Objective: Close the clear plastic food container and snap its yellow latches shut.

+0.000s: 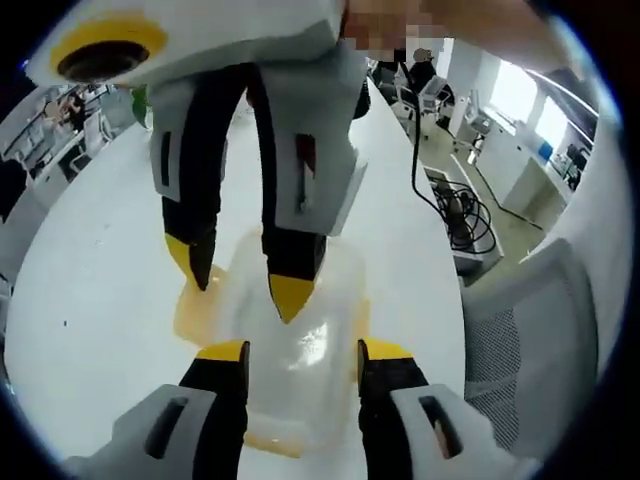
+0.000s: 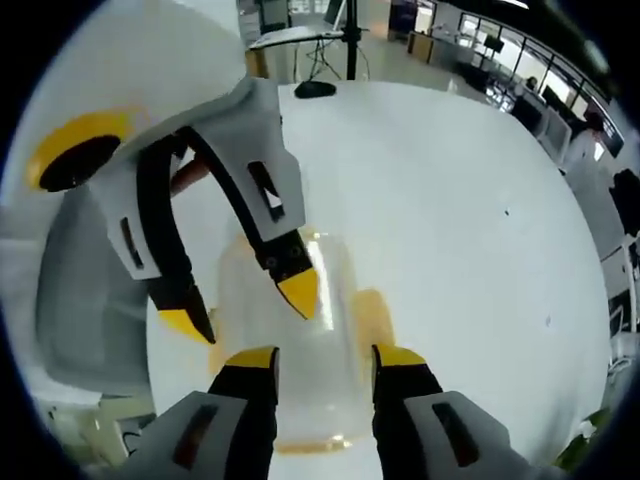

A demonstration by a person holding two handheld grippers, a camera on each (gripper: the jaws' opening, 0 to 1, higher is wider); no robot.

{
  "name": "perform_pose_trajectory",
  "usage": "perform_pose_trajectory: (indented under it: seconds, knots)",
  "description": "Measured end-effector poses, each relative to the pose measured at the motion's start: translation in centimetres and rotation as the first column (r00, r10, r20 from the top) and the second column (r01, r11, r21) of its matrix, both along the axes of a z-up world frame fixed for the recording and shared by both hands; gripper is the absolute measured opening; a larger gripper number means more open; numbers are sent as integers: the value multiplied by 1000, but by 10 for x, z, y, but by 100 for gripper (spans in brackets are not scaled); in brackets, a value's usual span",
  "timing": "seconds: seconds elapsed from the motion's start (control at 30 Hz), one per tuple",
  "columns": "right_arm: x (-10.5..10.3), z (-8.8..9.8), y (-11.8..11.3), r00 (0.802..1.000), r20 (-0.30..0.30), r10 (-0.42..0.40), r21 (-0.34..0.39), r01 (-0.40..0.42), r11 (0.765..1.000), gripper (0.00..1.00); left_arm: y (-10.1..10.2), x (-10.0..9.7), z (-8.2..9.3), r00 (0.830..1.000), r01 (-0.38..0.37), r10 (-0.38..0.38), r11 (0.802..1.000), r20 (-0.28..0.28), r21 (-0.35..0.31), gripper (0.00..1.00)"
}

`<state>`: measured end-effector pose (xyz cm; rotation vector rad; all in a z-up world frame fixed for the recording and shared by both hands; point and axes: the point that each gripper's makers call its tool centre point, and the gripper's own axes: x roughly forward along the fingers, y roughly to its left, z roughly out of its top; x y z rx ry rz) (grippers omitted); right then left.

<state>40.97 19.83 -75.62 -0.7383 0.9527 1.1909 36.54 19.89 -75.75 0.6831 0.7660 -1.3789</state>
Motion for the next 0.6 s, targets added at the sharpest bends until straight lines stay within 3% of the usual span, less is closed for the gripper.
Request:
perform_pose_trajectory:
  seconds: [0.23,0.6]
  knots:
    - [1,-5,3,1000,-10,6,3,-6,1000,37,-2,-7,-3,1000,2,-2,1000,7,8,45]
    - [3,-12,2,998,-56,14,-1,-15,1000,39,-3,-11,-7,997,15,-17,999,69,32,48]
